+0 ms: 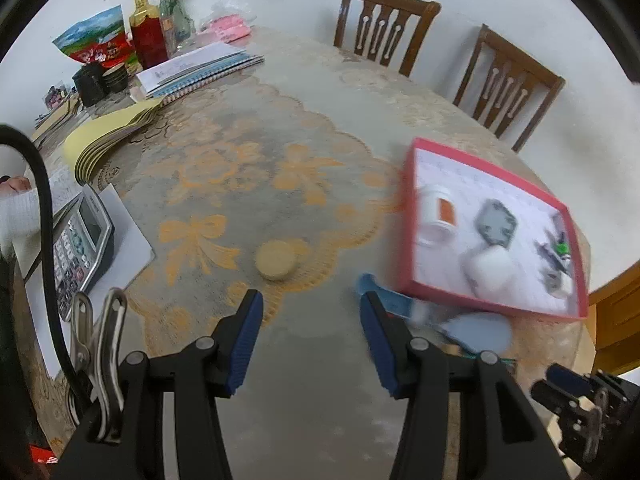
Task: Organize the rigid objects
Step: 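Withdraw both tools from the tray toward the remaining items, then grasp the round wooden disc with left tool while right grasps the light blue pouch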
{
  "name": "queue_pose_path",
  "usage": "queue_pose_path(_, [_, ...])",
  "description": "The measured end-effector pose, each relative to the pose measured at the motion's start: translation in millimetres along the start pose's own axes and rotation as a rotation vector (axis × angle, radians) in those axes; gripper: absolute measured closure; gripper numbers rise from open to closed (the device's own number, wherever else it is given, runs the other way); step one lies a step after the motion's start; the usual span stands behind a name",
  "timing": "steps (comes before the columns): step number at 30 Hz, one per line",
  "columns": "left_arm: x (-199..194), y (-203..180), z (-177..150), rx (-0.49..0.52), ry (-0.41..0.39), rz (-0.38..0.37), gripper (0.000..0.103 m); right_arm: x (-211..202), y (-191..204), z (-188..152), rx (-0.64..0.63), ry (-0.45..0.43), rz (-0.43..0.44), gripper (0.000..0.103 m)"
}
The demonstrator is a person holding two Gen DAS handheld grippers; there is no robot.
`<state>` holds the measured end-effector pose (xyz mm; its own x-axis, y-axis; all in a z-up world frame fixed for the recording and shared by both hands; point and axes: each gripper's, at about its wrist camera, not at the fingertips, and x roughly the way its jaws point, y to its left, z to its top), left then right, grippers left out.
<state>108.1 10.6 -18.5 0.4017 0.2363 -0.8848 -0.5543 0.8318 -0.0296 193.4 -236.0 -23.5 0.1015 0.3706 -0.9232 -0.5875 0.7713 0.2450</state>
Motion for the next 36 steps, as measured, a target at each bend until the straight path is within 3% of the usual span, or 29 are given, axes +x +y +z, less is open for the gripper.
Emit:
queue_pose_path(17, [68.8,18.1,20.8,-0.004,0.056,0.054,0.05,18.1,-1.3,1.7,0.012,0.044,-0.027,0.071])
queue_pose_path(20, [69.4,18.9,21.6,-0.019,0.038,0.044,0.05,19.4,-0.7,3.3,0.009,0.046,-0.029,0.071])
queue_pose_path(22, [68.8,18.4,20.8,-0.011,0.025,0.031,0.059,20.6,-0.3,3.4,0.011,0.048,-0.03,0.071])
queue_pose_path(23, [67.7,17.3,20.0,-0.005,0.022,0.023,0.068,21.6,-0.2,3.5,0.012,0.051,-0.03,0.071])
queue_pose_path(24, [67.2,16.9,19.6,-0.001,0.022,0.014,0.07,22.6,0.3,3.8,0.012,0.053,-0.03,0.071])
queue_pose_path(32, [53.0,17.9,6.5,-0.017,0.023,-0.036,0.07,28.4,7.3,10.5,0.003,0.055,-0.024,0.071])
queue_pose_path(34, [46.6,18.9,-0.4,-0.035,0.023,-0.048,0.07,31.7,9.2,14.8,0.023,0.059,-0.015,0.059])
queue_pose_path(36, [41.8,20.0,-6.4,-0.05,0.024,-0.055,0.07,36.6,12.7,19.6,0.044,0.064,-0.01,0.056])
